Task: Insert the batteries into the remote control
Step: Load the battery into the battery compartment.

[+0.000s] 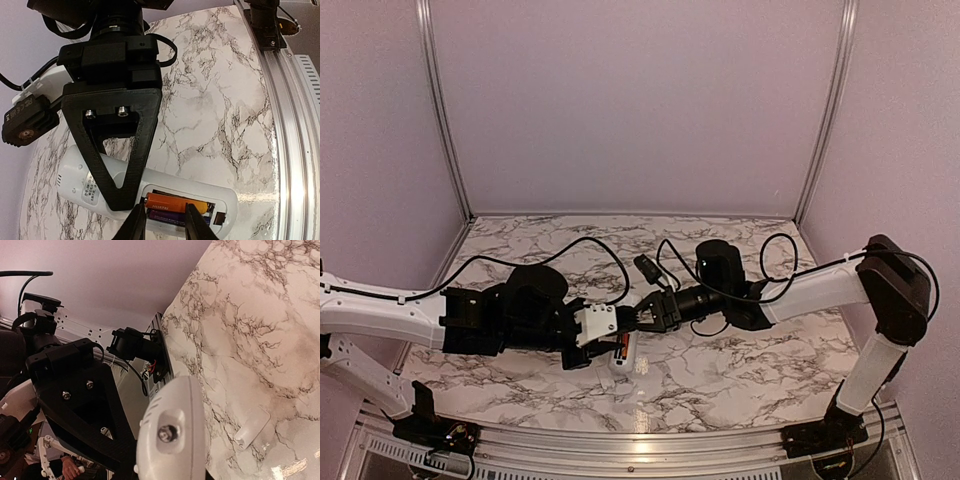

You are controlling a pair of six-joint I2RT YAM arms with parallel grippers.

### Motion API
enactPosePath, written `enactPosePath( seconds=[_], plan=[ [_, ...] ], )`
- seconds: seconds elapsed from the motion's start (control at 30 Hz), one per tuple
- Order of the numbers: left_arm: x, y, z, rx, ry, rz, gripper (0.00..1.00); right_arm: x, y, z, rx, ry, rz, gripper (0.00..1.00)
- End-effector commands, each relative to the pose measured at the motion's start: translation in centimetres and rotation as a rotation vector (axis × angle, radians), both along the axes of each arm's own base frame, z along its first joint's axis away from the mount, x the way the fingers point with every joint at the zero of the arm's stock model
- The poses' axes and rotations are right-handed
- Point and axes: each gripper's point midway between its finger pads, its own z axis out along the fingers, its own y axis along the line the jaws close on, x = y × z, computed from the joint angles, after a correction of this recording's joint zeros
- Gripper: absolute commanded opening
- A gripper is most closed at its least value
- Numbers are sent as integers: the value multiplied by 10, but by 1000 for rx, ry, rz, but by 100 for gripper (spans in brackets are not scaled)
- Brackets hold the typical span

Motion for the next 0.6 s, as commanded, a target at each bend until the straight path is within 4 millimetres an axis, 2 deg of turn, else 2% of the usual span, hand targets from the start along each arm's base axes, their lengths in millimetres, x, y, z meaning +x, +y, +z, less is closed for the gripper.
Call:
enactPosePath(
  seconds=[0.0, 0.57],
  plan=[
    [0, -7, 8, -3, -8, -17, 28, -2, 8, 8, 14, -33, 26, 0],
    [3, -6, 5, 19, -36, -16, 25, -3, 11, 9, 8, -45, 40, 0]
  ],
)
